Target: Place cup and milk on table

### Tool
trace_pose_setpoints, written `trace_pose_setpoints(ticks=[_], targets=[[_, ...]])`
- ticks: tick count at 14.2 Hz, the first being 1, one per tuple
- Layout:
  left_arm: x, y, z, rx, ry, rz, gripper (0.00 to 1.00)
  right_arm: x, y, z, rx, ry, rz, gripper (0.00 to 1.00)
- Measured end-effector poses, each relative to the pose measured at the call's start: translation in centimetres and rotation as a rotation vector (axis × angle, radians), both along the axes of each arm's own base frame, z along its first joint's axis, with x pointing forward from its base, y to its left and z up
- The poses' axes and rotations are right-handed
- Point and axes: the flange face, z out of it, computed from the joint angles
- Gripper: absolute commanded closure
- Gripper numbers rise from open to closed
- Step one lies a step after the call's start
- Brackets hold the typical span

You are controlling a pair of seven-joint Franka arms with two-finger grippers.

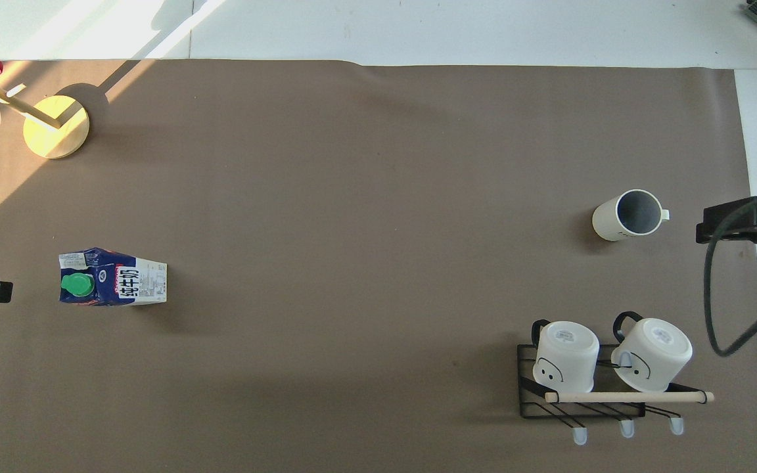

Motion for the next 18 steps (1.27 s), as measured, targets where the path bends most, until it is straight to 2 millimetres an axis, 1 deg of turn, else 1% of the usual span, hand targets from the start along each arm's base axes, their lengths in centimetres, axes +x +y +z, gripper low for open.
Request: trace_pose_setpoints(ticks=[12,18], targets=[[0.0,0.0,0.0,0.0,0.0,0.0,0.0,0.01,-0.44,-0.04,0.0,0.0,-0.008,0.0],[0.0,0.0,0.0,0.0,0.0,0.0,0.0,0.54,-0.84,0.27,0.001,-0.046,-0.015,0.0]])
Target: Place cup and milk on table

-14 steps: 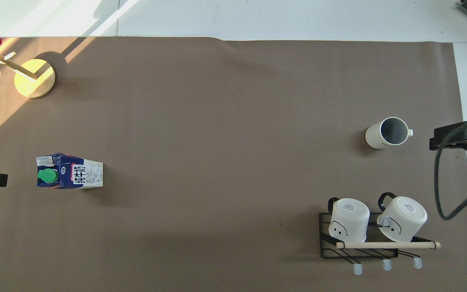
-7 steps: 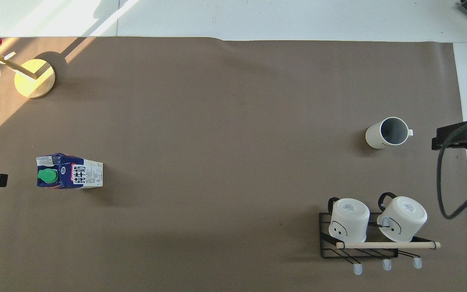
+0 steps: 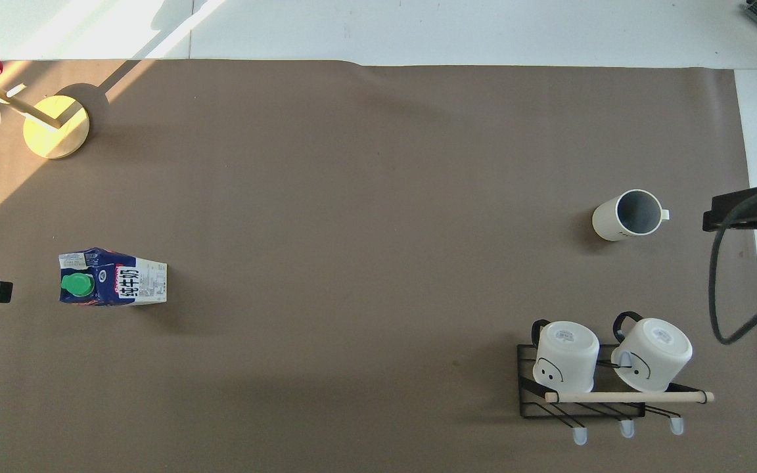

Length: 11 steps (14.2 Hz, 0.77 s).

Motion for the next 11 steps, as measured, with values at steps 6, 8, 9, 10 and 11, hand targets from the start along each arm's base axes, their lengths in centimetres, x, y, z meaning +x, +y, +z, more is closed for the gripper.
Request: trace_pose_setpoints(ticks=[6,8,9,10,11], targets=[[0.0,0.0,0.0,0.0,0.0,0.0,0.0,1.5,-1.1,-1.6,-0.001,-0.047,-0.019,0.0],[0.0,0.0,0.0,0.0,0.0,0.0,0.0,2.4,-1.2,-3.2,-0.002,-0.06,-0.021,0.0],[0.0,0.0,0.0,0.0,0.0,0.0,0.0,2.9,-1.4,-4.2,-0.003,-0.058,-0.024,0.0],[0.0,0.0,0.0,0.0,0.0,0.0,0.0,3.5,-1.8,-5.4,-0.004,-0.057,-0.029,0.0],[0.0,0.0,0.0,0.0,0.0,0.0,0.0,4.2,-2.5,-6.9,-0.006,-0.053,-0.021,0.0]])
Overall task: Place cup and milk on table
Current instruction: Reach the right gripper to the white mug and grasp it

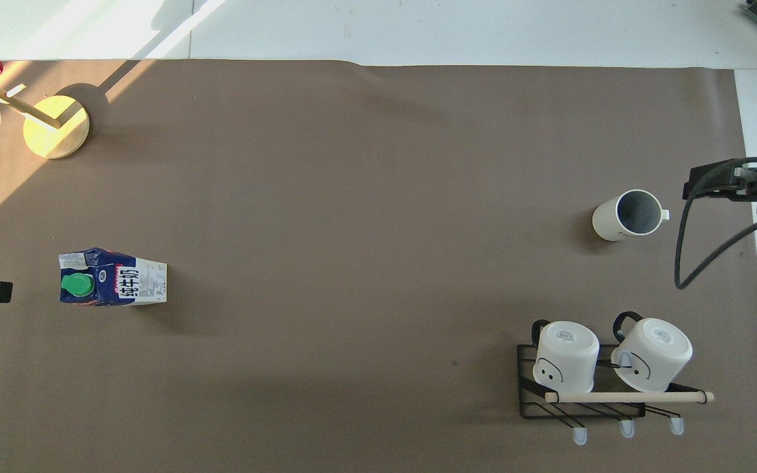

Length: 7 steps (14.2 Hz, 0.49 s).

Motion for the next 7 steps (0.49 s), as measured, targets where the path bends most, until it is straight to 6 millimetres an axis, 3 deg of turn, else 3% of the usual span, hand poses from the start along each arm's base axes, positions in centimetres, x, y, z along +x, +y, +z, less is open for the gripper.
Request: trace_pose_setpoints(ticks=[3,7], targets=[[0.0,0.0,0.0,0.0,0.0,0.0,0.0,1.8,-2.0,-5.3,-0.008,0.011,0.035,0.0],[0.0,0.0,0.0,0.0,0.0,0.0,0.0,3.4,-2.2,-13.4,-0.013,-0.008,0.047,0.0]])
